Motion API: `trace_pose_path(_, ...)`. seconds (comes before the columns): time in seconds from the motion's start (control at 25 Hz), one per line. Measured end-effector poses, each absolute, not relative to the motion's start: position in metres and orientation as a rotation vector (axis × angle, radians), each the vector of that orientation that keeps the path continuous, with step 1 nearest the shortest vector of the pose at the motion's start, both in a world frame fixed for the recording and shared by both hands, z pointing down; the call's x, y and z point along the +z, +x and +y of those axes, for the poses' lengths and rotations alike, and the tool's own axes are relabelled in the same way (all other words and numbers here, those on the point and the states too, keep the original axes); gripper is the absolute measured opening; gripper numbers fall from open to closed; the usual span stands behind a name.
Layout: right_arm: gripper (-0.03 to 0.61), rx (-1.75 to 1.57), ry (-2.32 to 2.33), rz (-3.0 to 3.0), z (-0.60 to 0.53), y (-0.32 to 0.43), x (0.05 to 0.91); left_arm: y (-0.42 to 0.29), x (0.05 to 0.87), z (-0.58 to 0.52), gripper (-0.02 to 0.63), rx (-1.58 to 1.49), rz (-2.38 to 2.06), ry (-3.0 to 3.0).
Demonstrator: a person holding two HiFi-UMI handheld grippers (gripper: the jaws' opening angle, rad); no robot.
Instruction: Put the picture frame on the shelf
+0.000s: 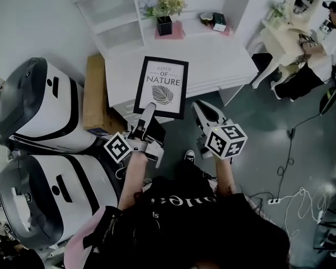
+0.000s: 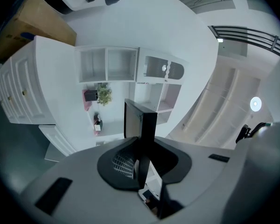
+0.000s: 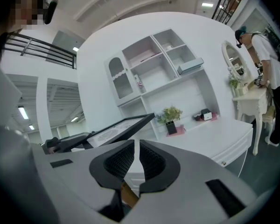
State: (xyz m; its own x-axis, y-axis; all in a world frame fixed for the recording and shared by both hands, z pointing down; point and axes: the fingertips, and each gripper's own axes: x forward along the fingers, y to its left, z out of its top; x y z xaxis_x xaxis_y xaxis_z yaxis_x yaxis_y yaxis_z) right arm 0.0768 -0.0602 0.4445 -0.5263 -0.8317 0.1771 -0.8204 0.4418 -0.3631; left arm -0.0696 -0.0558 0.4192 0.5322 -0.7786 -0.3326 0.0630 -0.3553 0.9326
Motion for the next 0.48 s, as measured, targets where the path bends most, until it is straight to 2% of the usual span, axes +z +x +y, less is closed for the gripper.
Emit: trace_pose_path(0.48,0.066,-0.635,-1.425,2.685,-0.17,0.152,0.436,0.008,0.408,-0.155,0.071,-1.034,-0.642,1.717)
